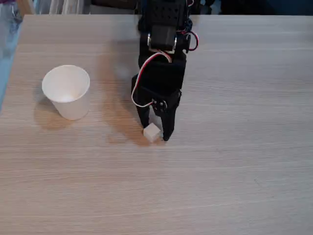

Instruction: Grasp a block and put it in the bin.

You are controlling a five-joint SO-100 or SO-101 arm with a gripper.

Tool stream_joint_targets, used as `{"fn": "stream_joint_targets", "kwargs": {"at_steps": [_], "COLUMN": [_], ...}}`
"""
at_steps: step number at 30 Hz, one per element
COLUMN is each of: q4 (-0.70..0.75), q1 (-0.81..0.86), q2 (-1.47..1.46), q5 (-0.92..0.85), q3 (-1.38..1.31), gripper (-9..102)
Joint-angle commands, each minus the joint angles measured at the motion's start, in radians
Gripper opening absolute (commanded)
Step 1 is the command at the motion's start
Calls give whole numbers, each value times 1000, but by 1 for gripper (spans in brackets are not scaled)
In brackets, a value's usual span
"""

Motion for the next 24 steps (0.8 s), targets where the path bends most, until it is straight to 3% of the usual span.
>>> {"fn": "stream_joint_targets", "kwargs": {"at_steps": [1,12,24], "q4": [-11,-21,-20], "q1": [8,14,20], "q2": [5,2,46], "q5": [-20,-48,-100], "q3": [-34,-35,-23], "gripper": [27,15,13]}}
